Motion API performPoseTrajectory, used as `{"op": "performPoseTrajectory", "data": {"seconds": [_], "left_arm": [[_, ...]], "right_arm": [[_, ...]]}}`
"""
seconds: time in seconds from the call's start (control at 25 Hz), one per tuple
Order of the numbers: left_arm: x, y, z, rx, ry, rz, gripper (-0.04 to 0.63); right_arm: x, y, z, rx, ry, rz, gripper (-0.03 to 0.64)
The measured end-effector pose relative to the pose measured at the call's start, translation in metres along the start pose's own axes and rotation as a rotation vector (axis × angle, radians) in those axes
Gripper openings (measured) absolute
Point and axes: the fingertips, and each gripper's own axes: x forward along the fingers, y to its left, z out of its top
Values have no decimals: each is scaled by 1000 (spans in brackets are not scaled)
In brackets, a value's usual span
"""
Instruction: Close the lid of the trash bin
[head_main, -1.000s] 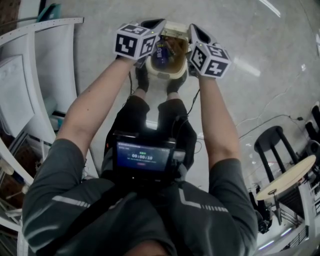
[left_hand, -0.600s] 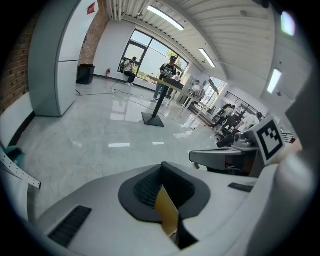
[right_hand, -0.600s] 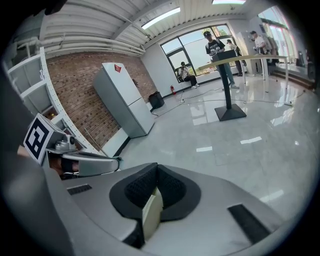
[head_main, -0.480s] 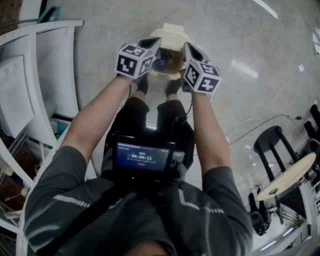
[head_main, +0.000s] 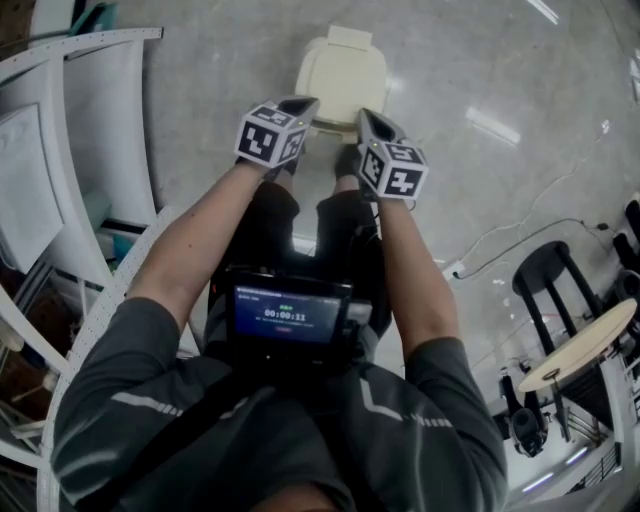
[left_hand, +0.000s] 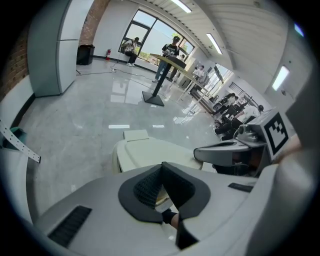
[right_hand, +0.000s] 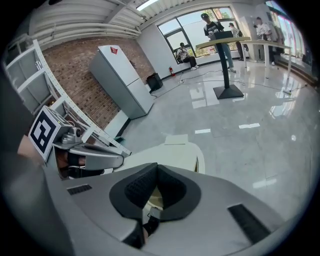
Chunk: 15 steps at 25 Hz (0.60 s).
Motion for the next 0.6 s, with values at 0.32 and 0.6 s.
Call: {"op": "performPoseTrajectory", "data": {"seconds": [0.32,0.6], "left_arm": [[13,0,-45,-11,115,-16,3],[22,2,-63,-12,195,-4,3]], "right_arm": [[14,-3,-43,-3,112,-33,3],[20,-8,-66,39,159,-43,3]]}}
